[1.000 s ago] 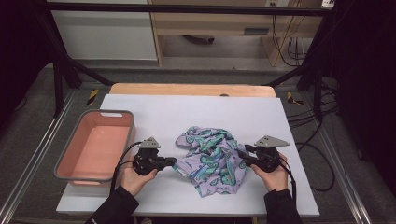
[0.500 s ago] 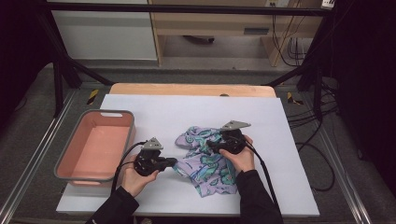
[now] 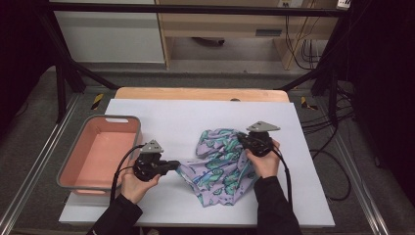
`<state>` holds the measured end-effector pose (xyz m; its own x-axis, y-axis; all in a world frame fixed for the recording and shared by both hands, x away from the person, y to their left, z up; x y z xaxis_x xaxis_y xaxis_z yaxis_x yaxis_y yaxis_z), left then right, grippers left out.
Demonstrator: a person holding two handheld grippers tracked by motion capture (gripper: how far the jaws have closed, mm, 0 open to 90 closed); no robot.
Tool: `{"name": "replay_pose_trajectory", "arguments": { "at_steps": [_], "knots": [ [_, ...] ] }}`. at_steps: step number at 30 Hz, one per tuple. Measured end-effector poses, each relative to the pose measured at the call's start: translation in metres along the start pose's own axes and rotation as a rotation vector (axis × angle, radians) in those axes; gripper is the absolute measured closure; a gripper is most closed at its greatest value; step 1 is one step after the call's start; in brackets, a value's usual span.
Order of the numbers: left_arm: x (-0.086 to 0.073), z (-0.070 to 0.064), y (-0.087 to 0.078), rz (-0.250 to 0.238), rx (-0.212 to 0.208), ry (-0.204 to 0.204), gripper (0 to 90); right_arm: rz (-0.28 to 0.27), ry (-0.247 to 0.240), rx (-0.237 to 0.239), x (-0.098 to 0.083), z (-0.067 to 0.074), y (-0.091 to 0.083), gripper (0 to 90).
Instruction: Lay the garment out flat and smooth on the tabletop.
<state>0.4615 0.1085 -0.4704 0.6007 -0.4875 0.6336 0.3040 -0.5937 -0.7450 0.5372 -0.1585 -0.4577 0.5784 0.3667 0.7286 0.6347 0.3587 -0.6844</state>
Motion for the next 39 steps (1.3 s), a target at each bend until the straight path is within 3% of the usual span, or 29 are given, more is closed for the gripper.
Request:
{"name": "replay_pose_trajectory", "arguments": {
  "at_steps": [4, 7, 10, 11, 14, 17, 20, 23, 27, 32, 36, 39],
  "knots": [
    [0.006, 0.006, -0.011, -0.01, 0.037, -0.035, 88.9, -0.025, 0.025, -0.047, -0.008, -0.023, -0.033, 85.4],
    [0.012, 0.013, -0.013, -0.011, 0.064, -0.064, 88.9, -0.009, 0.039, -0.086, -0.025, -0.036, -0.046, 85.2],
    [0.018, 0.021, -0.006, -0.005, 0.055, -0.102, 88.9, 0.011, 0.047, -0.091, -0.046, -0.042, -0.05, 84.9],
    [0.019, 0.023, -0.002, 0.008, 0.073, -0.102, 88.8, 0.015, 0.053, -0.084, -0.052, -0.044, -0.05, 84.8],
    [0.017, 0.024, 0.01, 0.038, 0.068, -0.106, 88.3, 0.066, 0.063, -0.077, -0.074, -0.046, -0.044, 83.4],
    [0.014, 0.022, 0.014, 0.026, 0.075, -0.099, 78.6, 0.085, 0.064, -0.053, -0.088, -0.045, -0.04, 75.1],
    [0.009, 0.013, 0.012, 0.018, 0.087, -0.078, 59.1, 0.048, 0.058, -0.017, -0.086, -0.038, -0.046, 63.3],
    [0.004, 0.0, 0.011, 0.003, 0.091, -0.06, 41.0, 0.019, 0.012, 0.006, -0.08, -0.024, -0.052, 48.4],
    [-0.01, -0.021, 0.026, 0.044, 0.028, -0.067, 26.2, 0.009, -0.009, 0.063, -0.074, -0.001, -0.05, 37.9],
    [-0.029, -0.037, 0.05, 0.141, 0.009, -0.041, 23.9, 0.015, -0.028, 0.058, -0.068, 0.007, -0.039, 32.0],
    [-0.035, -0.048, 0.061, 0.162, -0.018, -0.028, 30.6, 0.007, -0.018, 0.035, -0.059, 0.004, -0.03, 24.3],
    [-0.037, -0.056, 0.067, 0.164, -0.02, -0.005, 38.6, 0.021, -0.022, 0.006, -0.056, 0.002, -0.018, 23.8]
  ]
}}
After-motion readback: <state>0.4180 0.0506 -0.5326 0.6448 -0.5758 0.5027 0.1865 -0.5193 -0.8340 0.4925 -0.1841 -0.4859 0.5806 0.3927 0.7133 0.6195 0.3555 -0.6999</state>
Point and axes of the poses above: each handheld gripper's, and its own axes: y roughly forward along the jaws, x roughly out of its top, z roughly to its left, the point moved 9 cm from there along y, roughly forward along the jaws, and after that the axes turned 11 degrees about z, right-handed, at the moved point
